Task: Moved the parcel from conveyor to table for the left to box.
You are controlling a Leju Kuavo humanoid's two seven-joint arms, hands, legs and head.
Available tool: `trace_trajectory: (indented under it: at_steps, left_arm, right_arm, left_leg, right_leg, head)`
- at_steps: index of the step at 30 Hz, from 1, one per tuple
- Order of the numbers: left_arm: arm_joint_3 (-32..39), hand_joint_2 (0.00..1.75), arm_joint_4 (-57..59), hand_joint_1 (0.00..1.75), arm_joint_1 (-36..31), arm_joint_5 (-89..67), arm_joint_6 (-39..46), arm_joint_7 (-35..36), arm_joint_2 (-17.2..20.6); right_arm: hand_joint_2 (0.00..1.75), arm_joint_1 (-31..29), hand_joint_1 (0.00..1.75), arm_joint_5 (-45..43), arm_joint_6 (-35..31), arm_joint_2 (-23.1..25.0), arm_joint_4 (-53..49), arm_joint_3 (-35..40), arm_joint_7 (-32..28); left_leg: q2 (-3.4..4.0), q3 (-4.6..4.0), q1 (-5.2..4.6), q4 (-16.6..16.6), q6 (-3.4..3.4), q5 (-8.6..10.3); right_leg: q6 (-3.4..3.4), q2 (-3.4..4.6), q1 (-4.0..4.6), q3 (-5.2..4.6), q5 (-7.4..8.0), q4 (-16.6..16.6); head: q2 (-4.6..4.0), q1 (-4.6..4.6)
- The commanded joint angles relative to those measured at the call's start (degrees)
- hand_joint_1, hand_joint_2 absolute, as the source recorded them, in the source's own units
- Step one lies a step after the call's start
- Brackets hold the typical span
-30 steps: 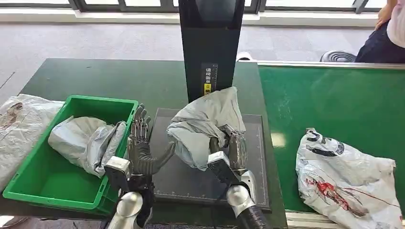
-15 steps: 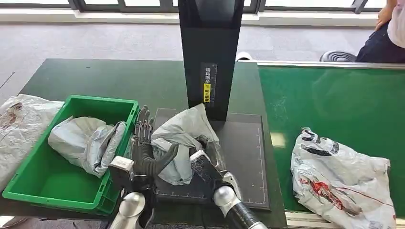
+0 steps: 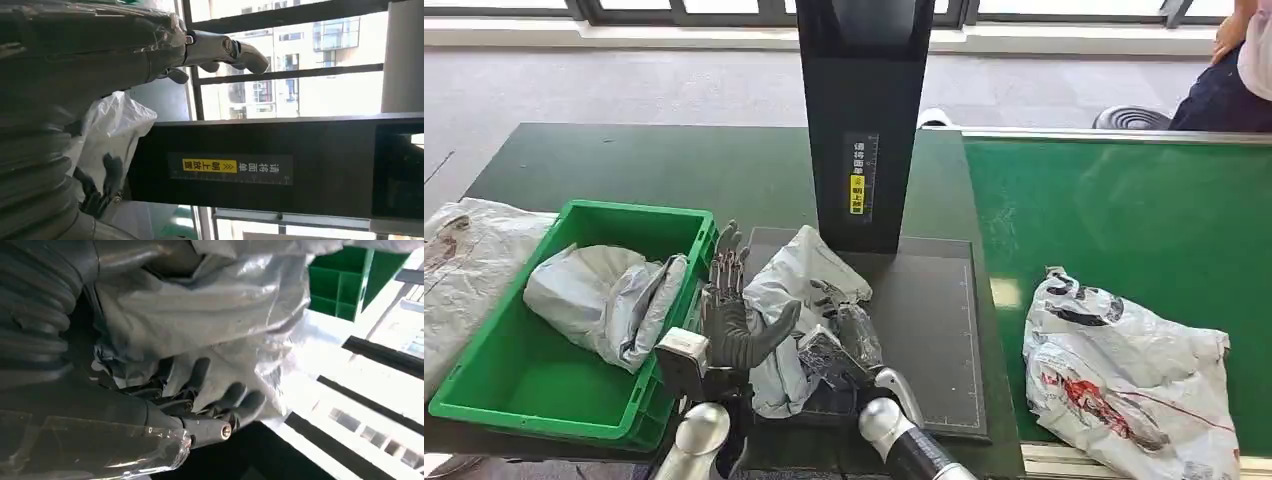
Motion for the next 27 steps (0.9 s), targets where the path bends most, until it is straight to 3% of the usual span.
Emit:
trace_trajectory:
  at_steps: [1,27]
  left_arm:
    - [-1.21,1.75,0.45,0.00,-0.19,-0.06,1.78,0.30,-1.15]
    - [-1.21,1.75,0.45,0.00,-0.19,-0.06,1.78,0.30,-1.15]
  right_arm:
    - [1.75,-1.35,0.00,-2.02,-7.44,-0.73,0.09,-4.84,-6.76]
    - [1.75,-1.35,0.00,-2.02,-7.44,-0.73,0.09,-4.84,-6.76]
  left_leg:
    - [-0.08,0.03,-0.01,-0.04,0.02,0.02]
    - [-0.05,0.05,-0.01,-0.04,0.02,0.01]
  right_leg:
    - [-0.01,-0.10,0.00,0.07,-0.01,-0.05]
    - [-0.01,-0.06,0.00,0.07,-0.01,-0.03]
  head:
    - [0.00,0.00]
    - [0.00,0.00]
